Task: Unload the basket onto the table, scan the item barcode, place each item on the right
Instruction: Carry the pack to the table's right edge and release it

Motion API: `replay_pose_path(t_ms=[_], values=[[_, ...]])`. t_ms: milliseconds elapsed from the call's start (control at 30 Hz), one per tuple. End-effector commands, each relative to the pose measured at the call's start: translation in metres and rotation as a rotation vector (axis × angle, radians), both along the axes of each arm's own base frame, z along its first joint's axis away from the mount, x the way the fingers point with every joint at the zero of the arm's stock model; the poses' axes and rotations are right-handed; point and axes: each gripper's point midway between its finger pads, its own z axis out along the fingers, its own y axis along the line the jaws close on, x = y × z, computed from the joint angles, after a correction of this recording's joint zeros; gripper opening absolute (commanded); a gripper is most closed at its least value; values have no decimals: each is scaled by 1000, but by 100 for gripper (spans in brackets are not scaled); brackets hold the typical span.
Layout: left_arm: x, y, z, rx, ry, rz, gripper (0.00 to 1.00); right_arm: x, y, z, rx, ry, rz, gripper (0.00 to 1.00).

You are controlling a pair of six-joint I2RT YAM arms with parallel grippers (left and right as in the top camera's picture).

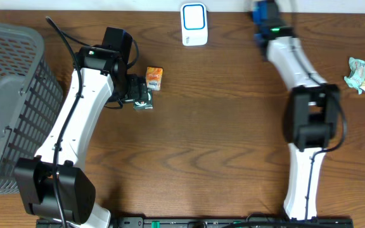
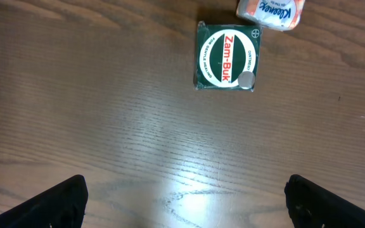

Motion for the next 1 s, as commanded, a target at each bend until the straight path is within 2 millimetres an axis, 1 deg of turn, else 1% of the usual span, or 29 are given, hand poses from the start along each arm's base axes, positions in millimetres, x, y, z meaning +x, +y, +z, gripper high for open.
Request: replay_pose_path(t_ms=[0,33,67,100,133,167,200,233,300,333,367,400,433,500,533,567,600,667,700,733,767,800,833,867,900,967], values=[[2,3,5,8,-13,1,97,-24,-76,24,8,-36,-213,31],[2,3,5,8,-13,1,98,-32,-92,21,7,-12,-244,55],[2,3,5,8,-13,1,98,-40,-106,19,11,2,-277,72],[2,3,5,8,-13,1,98,-48,-119,17,17,15,-314,75],[2,3,5,8,-13,1,98,-53,-127,15,23,20,-339,76],[2,3,5,8,-13,1,98,-61,-140,13,39,19,-390,80],[2,3,5,8,-13,1,98,-64,-144,12,49,19,-407,82],[2,3,5,8,-13,1,98,-67,-148,9,81,19,-428,86],[2,3,5,8,-13,1,98,-67,-142,0,161,33,-410,89],[2,3,5,8,-13,1,98,-64,-129,-7,251,48,-368,91],[2,3,5,8,-13,1,98,-62,-119,-11,305,56,-340,92],[2,3,5,8,-13,1,98,-57,-103,-16,389,64,-296,92],[2,3,5,8,-13,1,98,-53,-83,-19,484,71,-243,91],[2,3,5,8,-13,1,98,-46,-60,-20,584,72,-181,91],[2,3,5,8,-13,1,98,-41,-50,-18,620,63,-151,89],[2,3,5,8,-13,1,98,-37,-46,-16,634,50,-137,86],[2,3,5,8,-13,1,98,-33,-44,-15,639,30,-141,86],[2,3,5,8,-13,1,98,-21,-43,-8,651,-30,-147,77],[2,3,5,8,-13,1,98,-12,-45,-3,659,-78,-152,59],[2,3,5,8,-13,1,98,-9,-46,0,660,-98,-153,52],[2,3,5,8,-13,1,98,-5,-47,2,661,-119,-150,48],[2,3,5,8,-13,1,98,1,-49,5,662,-147,-149,40],[2,3,5,8,-13,1,98,4,-50,6,660,-162,-144,36],[2,3,5,8,-13,1,98,9,-53,8,658,-185,-138,26],[2,3,5,8,-13,1,98,13,-54,8,656,-199,-134,23],[2,3,5,8,-14,1,98,21,-58,7,652,-234,-126,11]])
